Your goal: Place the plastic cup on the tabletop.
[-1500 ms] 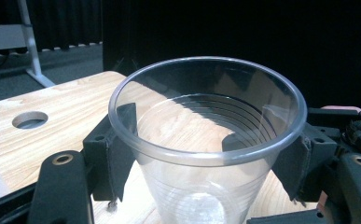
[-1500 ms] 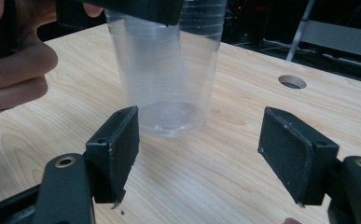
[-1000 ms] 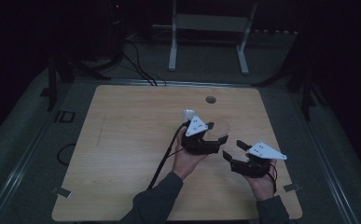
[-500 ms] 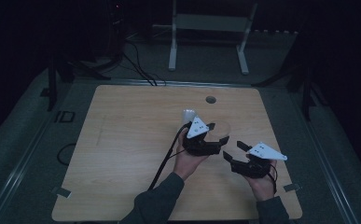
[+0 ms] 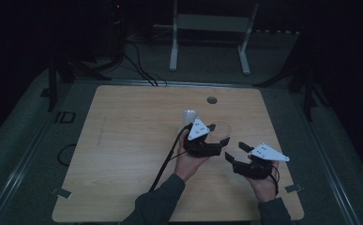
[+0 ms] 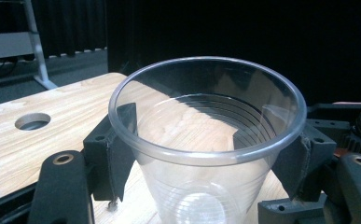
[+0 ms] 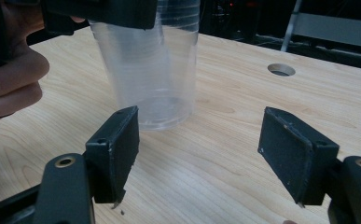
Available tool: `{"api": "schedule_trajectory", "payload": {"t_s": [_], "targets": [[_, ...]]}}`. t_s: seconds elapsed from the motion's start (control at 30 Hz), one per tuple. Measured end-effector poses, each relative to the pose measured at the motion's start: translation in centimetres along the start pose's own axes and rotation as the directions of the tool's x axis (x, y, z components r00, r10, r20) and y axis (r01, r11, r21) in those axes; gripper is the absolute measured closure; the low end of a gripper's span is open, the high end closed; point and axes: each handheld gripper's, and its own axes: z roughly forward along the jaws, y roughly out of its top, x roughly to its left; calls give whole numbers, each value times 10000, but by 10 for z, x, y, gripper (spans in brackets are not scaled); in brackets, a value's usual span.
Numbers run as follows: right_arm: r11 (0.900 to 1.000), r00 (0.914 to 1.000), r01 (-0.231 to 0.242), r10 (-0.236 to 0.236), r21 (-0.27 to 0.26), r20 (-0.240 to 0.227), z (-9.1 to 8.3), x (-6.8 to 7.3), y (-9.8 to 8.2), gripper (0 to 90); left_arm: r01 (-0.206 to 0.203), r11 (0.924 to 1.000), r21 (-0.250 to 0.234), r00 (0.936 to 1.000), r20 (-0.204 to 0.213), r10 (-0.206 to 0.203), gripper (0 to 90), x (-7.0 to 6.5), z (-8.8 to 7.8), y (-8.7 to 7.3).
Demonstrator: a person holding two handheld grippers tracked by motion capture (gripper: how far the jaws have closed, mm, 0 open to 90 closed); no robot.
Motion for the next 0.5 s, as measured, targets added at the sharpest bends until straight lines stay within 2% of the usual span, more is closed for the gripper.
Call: {"api": "schedule_trajectory", "payload": {"t_s": [0.5], "targets": [[9999, 9999, -96, 97, -45, 80, -3, -3, -1, 287, -1, 10000, 23, 10000, -51, 1, 295, 2, 2, -5]]}}
